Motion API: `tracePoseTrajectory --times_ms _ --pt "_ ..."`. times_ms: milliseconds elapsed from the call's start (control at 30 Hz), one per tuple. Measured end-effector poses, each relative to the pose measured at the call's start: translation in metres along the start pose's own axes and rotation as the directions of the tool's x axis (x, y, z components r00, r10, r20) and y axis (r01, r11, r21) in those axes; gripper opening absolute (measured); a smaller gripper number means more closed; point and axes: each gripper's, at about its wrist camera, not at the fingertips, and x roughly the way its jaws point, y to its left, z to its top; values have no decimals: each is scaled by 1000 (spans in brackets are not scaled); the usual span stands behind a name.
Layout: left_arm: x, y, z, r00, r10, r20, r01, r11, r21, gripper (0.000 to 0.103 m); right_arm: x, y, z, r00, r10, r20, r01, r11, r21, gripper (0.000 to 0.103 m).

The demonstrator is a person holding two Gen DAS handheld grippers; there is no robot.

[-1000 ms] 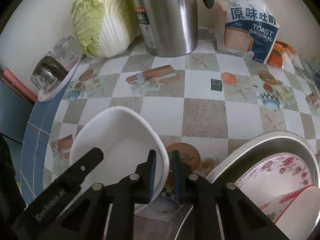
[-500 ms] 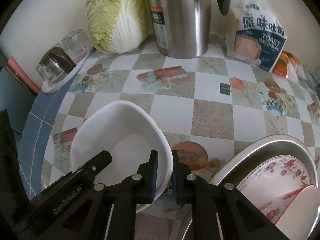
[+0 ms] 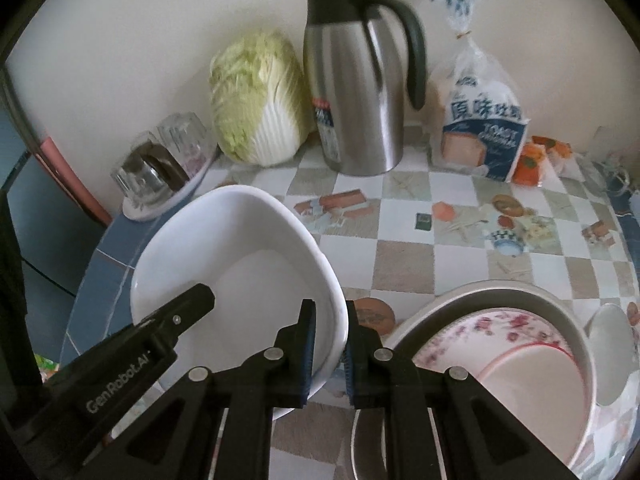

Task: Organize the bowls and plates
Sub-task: 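Close both tools on the white square bowl rim and lift it, then carry the square bowl with both tools over the red-rimmed bowl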

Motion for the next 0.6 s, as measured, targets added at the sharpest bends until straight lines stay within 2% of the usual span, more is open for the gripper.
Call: tracePoseTrajectory --times_ms 267,600 --pt "-26 -46 -12 999 -13 33 9 993 121 17 -47 -30 -11 997 -2 73 -2 998 57 14" --pt "-35 -96 -45 999 -42 2 40 971 234 17 -84 -75 -33 993 -22 115 6 991 134 14"
